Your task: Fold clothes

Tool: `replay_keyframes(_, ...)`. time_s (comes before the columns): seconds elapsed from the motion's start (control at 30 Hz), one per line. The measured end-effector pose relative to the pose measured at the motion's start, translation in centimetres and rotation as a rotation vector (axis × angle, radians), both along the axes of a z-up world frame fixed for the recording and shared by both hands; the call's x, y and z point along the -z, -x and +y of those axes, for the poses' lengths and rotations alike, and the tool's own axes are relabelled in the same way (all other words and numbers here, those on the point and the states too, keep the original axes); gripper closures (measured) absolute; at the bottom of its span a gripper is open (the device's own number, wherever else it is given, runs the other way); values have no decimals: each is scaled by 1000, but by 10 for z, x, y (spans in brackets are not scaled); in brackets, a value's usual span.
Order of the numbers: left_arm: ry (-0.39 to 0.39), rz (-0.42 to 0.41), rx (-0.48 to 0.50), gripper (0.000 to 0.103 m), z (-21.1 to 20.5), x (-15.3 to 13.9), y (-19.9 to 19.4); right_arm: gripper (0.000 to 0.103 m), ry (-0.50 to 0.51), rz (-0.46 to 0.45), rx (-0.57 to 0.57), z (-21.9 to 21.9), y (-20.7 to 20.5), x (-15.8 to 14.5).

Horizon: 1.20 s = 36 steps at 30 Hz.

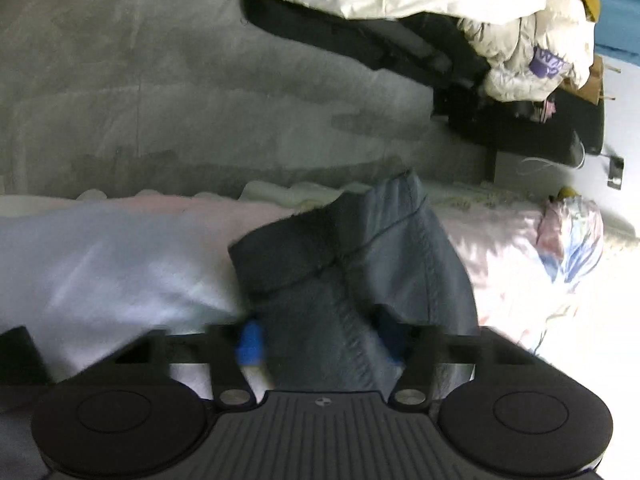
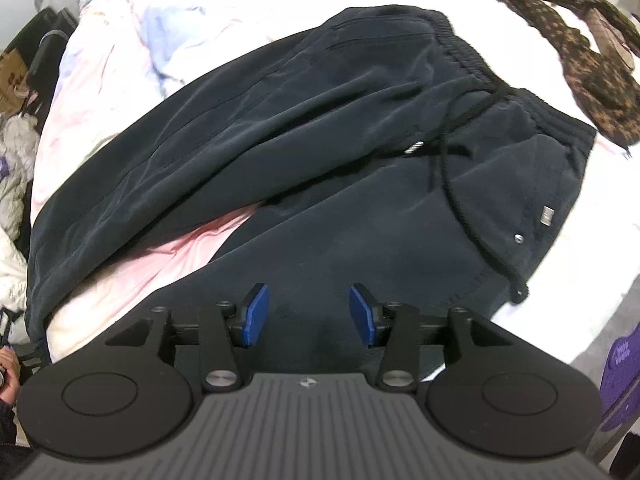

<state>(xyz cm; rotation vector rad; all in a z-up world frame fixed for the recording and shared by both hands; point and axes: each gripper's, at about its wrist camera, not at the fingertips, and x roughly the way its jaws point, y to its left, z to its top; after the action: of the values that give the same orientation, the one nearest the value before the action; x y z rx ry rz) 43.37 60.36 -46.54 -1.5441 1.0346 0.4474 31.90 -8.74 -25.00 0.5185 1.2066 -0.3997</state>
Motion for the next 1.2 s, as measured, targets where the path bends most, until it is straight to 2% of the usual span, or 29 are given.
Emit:
replay_keyframes(0.03,-18,-8,12,89,1,-6,-2,56,-1,-7,15,-3,3,-1)
replay_keyframes(0.1,-61,-27,44,95,2,-21,-7,56,-10,-18,41,-7,8,0)
replay_keyframes(0.27,-120,-106,90,97,3,-79,-6,57,-34,-49,73,-12,13,3)
replay_keyframes(0.43,-126,-153,105,98,2,-123,4,57,-47,-82,71,-11,15,2)
replay_keyframes(0.6,-174,-83,151,98,-2,-114,33,57,-56,-95,76,-14,23,4)
replay_keyframes(0.7,-154,-44,168,96,-3,-92,52,57,-49,-90,64,-16,29,3)
replay_keyframes(0.8,-149,-45,164,88,-2,-87,64,57,-39,-93,59,-20,39,0)
replay_keyframes(0.9,-164,-34,163,76,-1,-91,73,57,-36,-101,75,-32,49,-2)
replay_keyframes(1.0,-179,-36,168,70,-4,-101,87,57,-40,-111,103,-51,58,-1)
replay_keyframes(1.07,-193,-31,183,59,-14,-111,104,57,-44,-123,124,-68,63,2)
replay_keyframes(1.2,-220,-16,209,47,-38,-129,140,56,-43,-115,156,-105,71,20)
